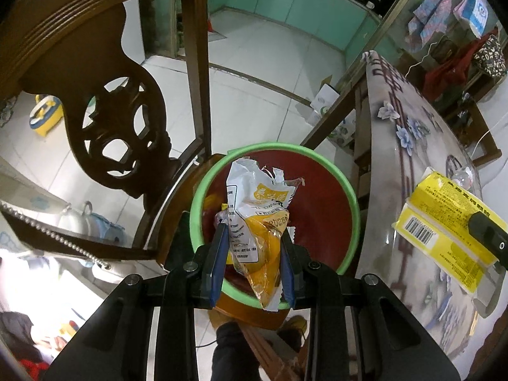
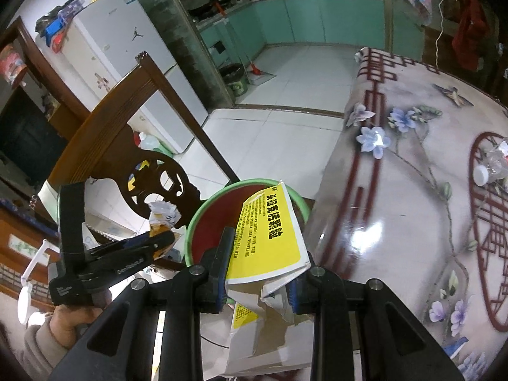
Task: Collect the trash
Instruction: 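Carry wrapper and yellow box over the red bucket and release both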
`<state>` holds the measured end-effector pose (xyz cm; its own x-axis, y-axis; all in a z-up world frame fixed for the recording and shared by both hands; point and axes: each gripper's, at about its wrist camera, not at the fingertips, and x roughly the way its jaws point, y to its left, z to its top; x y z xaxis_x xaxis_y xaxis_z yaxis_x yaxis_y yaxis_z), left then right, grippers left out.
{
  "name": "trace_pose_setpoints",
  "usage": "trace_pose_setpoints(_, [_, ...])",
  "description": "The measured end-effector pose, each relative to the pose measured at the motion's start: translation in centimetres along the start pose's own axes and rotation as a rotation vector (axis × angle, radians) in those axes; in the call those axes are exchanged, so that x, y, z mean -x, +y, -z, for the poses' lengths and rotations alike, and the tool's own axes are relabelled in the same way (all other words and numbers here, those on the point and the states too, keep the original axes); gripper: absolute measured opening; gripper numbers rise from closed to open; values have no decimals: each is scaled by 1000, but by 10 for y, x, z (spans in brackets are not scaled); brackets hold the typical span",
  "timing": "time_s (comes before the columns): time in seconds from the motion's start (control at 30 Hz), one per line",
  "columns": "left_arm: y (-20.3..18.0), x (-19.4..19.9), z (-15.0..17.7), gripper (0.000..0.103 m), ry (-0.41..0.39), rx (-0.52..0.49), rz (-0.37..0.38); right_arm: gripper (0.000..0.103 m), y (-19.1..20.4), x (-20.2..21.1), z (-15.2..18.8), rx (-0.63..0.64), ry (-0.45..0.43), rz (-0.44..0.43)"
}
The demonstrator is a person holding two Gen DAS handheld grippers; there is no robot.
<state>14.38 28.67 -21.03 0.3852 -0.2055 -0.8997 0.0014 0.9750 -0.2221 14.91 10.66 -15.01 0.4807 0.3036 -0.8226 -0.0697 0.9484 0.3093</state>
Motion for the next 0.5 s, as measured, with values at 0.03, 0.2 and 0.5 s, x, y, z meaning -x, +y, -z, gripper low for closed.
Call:
trace_pose_setpoints(0.03, [1,-2,-2,28,3,0,2,26,3,-2,0,2,5,-1])
trace_pose_setpoints(0.2, [5,-8,-11,28,16,-9,2,26,11,-15,-5,19,25,1])
trace_pose_setpoints(0.5, [4,-15,-21,61,7,-20,-6,39,9,-31,-6,-12,60,-7])
